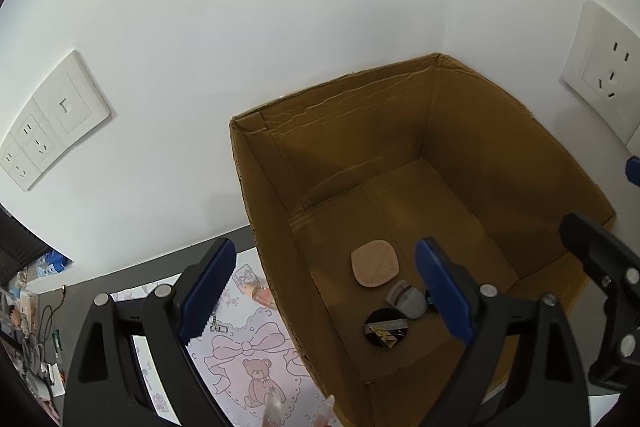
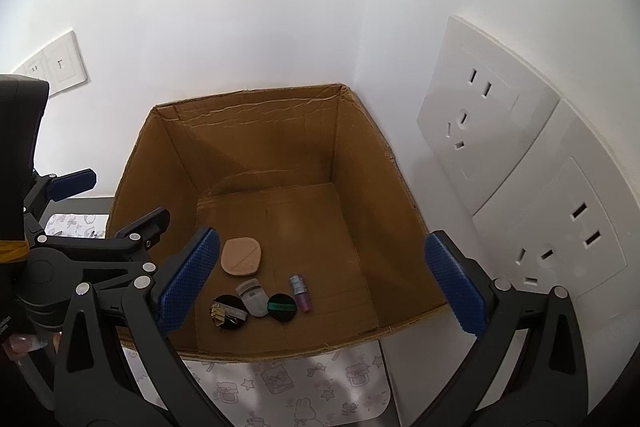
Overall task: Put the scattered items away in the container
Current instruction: 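Withdraw both tools from the box back over the mat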
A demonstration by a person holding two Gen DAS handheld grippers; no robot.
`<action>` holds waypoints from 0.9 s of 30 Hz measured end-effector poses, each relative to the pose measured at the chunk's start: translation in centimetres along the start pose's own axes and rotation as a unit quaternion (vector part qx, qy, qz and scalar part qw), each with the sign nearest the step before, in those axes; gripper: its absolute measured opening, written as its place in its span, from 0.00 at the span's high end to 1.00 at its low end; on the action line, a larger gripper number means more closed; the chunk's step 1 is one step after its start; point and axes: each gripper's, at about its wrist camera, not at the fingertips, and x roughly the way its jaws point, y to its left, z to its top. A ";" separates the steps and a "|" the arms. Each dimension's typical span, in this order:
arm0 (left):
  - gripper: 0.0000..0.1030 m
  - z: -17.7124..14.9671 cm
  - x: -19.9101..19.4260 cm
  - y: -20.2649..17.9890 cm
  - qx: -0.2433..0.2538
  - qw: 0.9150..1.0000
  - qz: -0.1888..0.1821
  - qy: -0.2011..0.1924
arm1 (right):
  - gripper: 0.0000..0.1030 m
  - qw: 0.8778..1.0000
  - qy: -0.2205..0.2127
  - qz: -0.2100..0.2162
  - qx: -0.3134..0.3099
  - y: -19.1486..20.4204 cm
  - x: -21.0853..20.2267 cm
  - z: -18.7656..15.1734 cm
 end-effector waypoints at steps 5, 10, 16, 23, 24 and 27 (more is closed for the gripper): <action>0.12 0.0 -0.3 0.2 0.001 1.000 0.002 -0.001 | 0.00 1.000 0.000 0.001 -0.002 -0.1 0.1 0.1; 0.12 0.0 -0.9 0.6 -0.001 1.000 0.006 -0.005 | 0.00 1.000 -0.002 0.001 -0.004 0.0 0.0 0.1; 0.12 -0.3 -2.3 1.7 -0.011 1.000 0.008 -0.016 | 0.00 1.000 -0.009 0.008 -0.008 0.5 -1.0 -0.1; 0.12 -1.6 -3.7 3.7 -0.025 0.999 0.022 -0.014 | 0.00 0.999 -0.020 0.019 -0.021 2.4 -2.6 -0.4; 0.12 -1.9 -4.0 4.1 -0.028 0.999 0.025 -0.014 | 0.00 0.999 -0.022 0.021 -0.023 2.8 -2.8 -0.4; 0.12 -2.6 -4.7 5.4 -0.035 0.999 0.031 -0.012 | 0.00 0.999 -0.025 0.027 -0.028 3.9 -3.4 -0.5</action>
